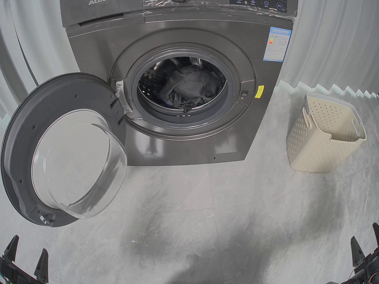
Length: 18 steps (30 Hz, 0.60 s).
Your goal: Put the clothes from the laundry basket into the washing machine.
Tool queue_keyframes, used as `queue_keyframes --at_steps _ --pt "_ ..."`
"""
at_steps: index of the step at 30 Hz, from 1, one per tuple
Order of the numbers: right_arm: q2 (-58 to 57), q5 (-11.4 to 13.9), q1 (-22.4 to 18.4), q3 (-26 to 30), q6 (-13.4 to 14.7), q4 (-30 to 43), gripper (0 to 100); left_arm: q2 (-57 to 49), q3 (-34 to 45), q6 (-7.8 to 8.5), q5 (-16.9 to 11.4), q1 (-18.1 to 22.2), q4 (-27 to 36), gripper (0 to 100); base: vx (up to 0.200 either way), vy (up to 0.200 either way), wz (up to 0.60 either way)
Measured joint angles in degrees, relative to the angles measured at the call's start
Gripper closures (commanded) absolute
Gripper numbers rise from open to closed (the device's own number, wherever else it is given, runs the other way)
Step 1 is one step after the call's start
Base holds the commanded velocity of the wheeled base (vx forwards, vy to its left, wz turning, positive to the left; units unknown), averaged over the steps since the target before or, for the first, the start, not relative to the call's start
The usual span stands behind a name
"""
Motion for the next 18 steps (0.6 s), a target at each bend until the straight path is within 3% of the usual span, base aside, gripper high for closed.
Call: queue_keyframes --at_steps 18 --pt "0.06 -0.05 0.02 0.0 0.0 -0.02 0 0.07 0.0 0.05 0.0 0.02 0.0 0 0.0 0.0 0.0"
